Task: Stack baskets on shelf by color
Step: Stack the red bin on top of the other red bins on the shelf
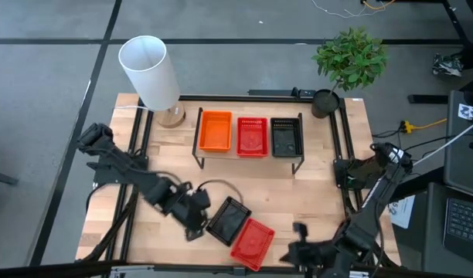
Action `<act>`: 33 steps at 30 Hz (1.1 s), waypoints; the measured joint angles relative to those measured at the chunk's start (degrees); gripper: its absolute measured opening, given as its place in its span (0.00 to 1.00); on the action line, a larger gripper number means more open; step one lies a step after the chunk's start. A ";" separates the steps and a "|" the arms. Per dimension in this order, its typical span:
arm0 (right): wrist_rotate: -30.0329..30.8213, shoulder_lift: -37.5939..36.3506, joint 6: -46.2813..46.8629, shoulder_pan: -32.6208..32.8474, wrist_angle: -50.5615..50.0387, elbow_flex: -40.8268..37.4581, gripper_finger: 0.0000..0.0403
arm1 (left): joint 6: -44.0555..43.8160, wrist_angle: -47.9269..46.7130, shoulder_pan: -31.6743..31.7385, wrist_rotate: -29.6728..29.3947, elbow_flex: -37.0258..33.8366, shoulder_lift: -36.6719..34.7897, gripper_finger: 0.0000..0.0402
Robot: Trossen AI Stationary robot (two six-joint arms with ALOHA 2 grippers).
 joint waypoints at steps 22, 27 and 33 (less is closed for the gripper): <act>-3.33 9.08 5.31 -11.05 12.62 -9.43 0.01 | -18.42 -2.84 -13.38 -13.70 0.73 0.52 0.16; -8.14 11.27 8.94 -12.44 6.06 -9.43 0.00 | -18.61 -2.80 -13.15 -13.81 0.73 0.52 0.16; -10.48 11.78 11.83 -12.64 -1.76 -9.41 0.00 | -18.85 -2.25 -13.17 -14.55 0.73 0.52 0.16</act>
